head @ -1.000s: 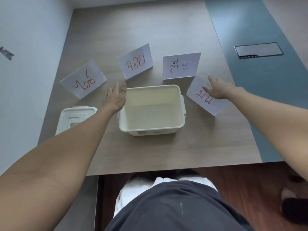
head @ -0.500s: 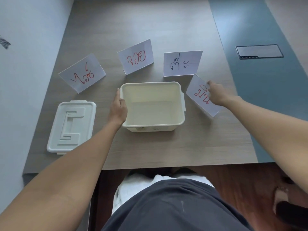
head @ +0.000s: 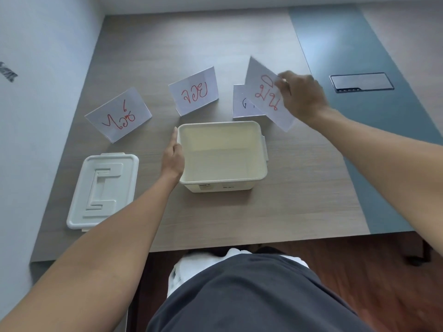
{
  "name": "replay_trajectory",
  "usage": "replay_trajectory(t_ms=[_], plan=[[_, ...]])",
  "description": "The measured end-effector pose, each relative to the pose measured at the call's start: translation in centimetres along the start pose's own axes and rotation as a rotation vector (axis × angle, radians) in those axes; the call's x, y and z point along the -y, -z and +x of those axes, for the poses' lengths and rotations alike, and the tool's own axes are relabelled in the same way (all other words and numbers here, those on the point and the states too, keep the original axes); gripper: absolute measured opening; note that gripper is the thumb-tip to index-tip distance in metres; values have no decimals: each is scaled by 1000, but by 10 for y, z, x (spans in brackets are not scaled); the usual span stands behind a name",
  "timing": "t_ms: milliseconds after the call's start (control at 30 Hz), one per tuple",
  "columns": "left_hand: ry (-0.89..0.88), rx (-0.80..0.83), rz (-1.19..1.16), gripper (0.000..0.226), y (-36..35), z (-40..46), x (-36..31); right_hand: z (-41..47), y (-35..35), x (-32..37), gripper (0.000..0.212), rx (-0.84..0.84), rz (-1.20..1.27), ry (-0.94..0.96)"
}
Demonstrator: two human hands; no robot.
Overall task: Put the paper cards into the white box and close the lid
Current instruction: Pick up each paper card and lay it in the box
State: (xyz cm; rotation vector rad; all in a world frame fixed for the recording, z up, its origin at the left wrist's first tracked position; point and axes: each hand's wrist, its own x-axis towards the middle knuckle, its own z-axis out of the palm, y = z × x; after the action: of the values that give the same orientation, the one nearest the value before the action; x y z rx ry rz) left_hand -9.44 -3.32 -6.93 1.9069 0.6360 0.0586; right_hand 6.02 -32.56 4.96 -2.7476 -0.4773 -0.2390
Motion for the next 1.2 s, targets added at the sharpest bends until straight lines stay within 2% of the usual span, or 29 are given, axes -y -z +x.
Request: replay_trajectory(t_ms=[167,333,567,733,933,1033,1100,1200], plan=[[-5,12,-47,58,1,1,1,10,11,40,34,-53,106,142],[9,31,-80,57,1,2,2,4,12,65,28,39,361,164],[7,51,-132,55,1,0,1,-22,-19,70,18,256,467,242],[-1,44,-106,54,1,1,0,-44,-48,66,19,515,338,246],[-11,16,-104,54,-4,3,-2,-63,-71,62,23,910,354,133],[-9,18,-109,54,-5,4,-3,-64,-81,60,25,1101,402,1],[-14,10,-112,54,-5,4,-4,-61,-86,58,26,1124,533,-87],[-21,1,-116,54,-5,2,-5,-50,-86,51,26,997,712,-139]])
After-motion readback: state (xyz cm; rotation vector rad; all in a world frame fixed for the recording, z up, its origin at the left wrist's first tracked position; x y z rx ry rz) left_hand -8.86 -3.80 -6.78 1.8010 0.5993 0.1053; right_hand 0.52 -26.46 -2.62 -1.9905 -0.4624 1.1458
